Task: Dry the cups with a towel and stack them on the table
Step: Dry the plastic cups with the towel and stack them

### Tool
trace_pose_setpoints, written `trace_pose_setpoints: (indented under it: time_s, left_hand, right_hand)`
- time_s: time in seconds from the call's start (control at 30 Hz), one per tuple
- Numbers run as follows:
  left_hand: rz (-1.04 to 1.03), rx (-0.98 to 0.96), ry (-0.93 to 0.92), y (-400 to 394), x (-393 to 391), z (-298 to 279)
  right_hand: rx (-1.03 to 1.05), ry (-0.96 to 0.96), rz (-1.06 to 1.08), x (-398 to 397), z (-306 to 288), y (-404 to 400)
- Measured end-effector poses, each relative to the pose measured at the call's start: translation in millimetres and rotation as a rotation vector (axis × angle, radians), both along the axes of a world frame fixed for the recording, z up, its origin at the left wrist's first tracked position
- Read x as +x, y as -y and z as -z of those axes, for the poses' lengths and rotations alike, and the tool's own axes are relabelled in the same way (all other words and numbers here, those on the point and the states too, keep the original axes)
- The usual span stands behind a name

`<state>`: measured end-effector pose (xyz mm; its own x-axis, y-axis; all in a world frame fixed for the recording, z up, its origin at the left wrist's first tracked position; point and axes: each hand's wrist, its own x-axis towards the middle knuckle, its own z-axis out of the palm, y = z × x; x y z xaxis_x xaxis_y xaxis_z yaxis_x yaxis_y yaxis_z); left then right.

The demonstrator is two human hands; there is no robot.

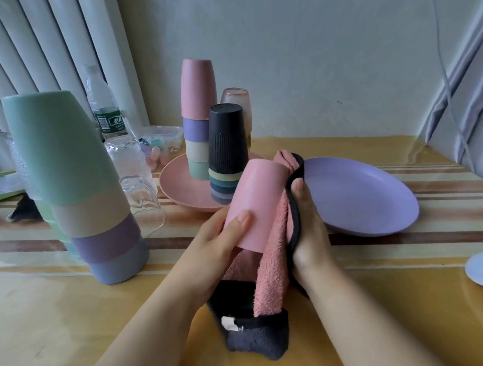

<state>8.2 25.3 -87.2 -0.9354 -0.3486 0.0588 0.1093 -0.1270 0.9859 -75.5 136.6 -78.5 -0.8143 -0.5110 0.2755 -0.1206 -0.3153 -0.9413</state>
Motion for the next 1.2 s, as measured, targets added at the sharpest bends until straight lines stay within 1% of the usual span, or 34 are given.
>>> trace_pose_setpoints:
  time_s: [0.03, 0.1, 0.13, 0.17, 0.23, 0.3, 0.37, 0.43, 0.47, 0.57, 0.67, 0.73, 0.8, 0.87, 0.97, 1.03, 1.1, 1.17, 1.2]
  left_hand:
    - [0.008, 0.080, -0.006, -1.2, 0.0, -1.6]
    - [0.030, 0.226, -0.029, -1.4, -0.9, -4.3]
    - [0.029, 0.266, -0.042, 0.6, -1.9, -4.6]
    - [0.023, 0.303, -0.056, 3.5, -2.6, -5.6]
    - [0.006, 0.345, -0.084, 11.1, -3.8, -6.7]
    - [-0.046, 0.305, -0.113, 18.8, -5.6, -5.4]
    - [-0.134, 0.175, -0.118, 23.3, -6.3, -3.5]
    - [-0.216, 0.042, -0.136, 22.2, -7.4, -1.6]
    - [-0.263, 0.006, -0.142, 20.8, -7.8, -1.6]
    - [-0.397, -0.021, -0.138, 18.6, -9.4, -1.9]
    - [-0.423, -0.029, -0.107, 19.1, -7.9, -2.2]
    - [-0.409, -0.067, -0.082, 19.6, -5.3, -3.4]
    - [-0.405, -0.101, -0.060, 21.8, -3.9, -3.1]
    - [-0.374, -0.147, -0.042, 20.4, -3.4, -3.3]
    - [-0.258, -0.258, 0.000, 8.1, -3.6, -3.7]
    - [-0.138, -0.258, 0.036, 0.3, -1.4, -3.2]
    - [-0.043, -0.204, 0.059, -2.5, 0.6, -1.9]
    - [0.000, -0.059, 0.070, -2.0, 2.1, -2.9]
    - [0.015, 0.018, 0.075, -1.0, 1.9, -3.3]
  right_hand:
    - [0.026, 0.022, -0.015, 0.8, 2.9, 0.1]
    - [0.226, -0.103, 0.020, 3.9, 5.5, 0.0]
    - [0.319, -0.158, 0.051, 6.4, 6.4, 0.7]
    - [0.353, -0.145, 0.046, 5.8, 9.6, 2.9]
    - [0.367, -0.136, -0.040, 6.1, 10.0, 3.6]
    - [0.322, -0.122, -0.087, 10.7, 6.3, 5.1]
    - [0.249, -0.079, -0.082, 14.9, 0.8, 5.3]
    - [0.209, -0.118, -0.045, 10.8, 3.2, 7.5]
    - [0.187, -0.125, -0.034, 10.4, 2.3, 7.8]
    - [0.190, -0.178, -0.003, 6.5, 8.7, 11.4]
    - [0.266, -0.288, 0.039, 10.8, 11.5, 16.0]
    - [0.321, -0.349, 0.028, 15.8, 13.2, 18.8]
    - [0.355, -0.374, 0.004, 18.7, 14.8, 20.3]
    - [0.342, -0.379, 0.017, 17.9, 13.8, 20.0]
    - [0.237, -0.281, 0.076, 7.5, 1.9, 14.5]
    - [0.137, -0.220, 0.141, -0.2, -3.8, 8.4]
    - [0.034, -0.122, 0.123, -5.9, -2.9, 2.0]
    - [-0.032, 0.039, 0.037, -6.5, 0.1, 0.1]
    - [-0.078, 0.151, -0.037, -5.4, -0.1, 1.9]
